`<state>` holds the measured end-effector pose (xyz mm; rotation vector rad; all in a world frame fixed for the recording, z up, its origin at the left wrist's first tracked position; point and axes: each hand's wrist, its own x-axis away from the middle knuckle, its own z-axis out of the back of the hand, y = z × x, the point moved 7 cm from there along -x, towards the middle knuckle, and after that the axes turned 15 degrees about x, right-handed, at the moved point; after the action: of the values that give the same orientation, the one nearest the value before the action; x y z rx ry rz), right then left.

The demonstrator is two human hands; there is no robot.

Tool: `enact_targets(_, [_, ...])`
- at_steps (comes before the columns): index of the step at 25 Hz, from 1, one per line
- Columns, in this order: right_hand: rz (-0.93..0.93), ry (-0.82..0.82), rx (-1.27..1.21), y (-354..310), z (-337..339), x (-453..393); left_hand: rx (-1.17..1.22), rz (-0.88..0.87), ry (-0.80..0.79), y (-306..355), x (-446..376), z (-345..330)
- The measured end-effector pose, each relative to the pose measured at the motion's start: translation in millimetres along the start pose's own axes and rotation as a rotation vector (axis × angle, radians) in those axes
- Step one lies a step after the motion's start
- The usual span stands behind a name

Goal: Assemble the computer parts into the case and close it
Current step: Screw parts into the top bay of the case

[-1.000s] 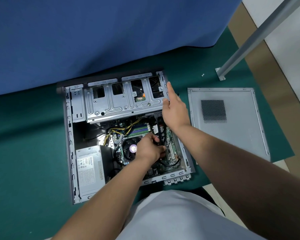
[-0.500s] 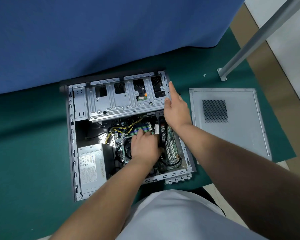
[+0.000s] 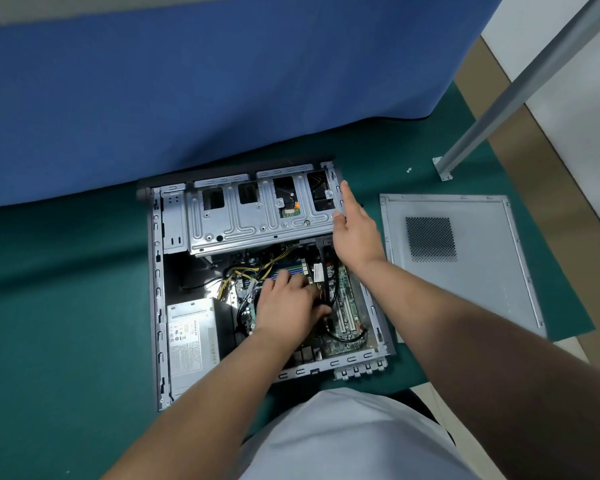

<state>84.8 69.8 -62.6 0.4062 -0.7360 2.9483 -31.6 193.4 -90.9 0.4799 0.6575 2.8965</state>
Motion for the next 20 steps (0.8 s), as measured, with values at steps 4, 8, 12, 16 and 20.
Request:
enact_targets(4, [0.003,-0.156,-0.035,3.0,1.0,8.8,0.026,-0.153,0.405,-28.5,14.5,67.7])
enact_targets(8, [0.024,-0.316,-0.07,23.6,-4.6,42.6,-0.124,0.073,0.294,-80.8,-10.9,104.4])
enact_targets(12, [-0.034,-0.295,-0.083,40.5,-11.6,66.0,-0.182,0.084,0.066,-101.1,-31.2,102.8])
enact_targets(16, [-0.066,-0.243,-0.123,39.5,-8.6,66.1,-0.237,0.083,0.038,-100.2,-32.3,96.9])
enact_targets(20, [-0.041,-0.231,-0.167,31.4,-3.2,55.4,-0.222,0.094,0.016,-99.3,-40.7,105.9])
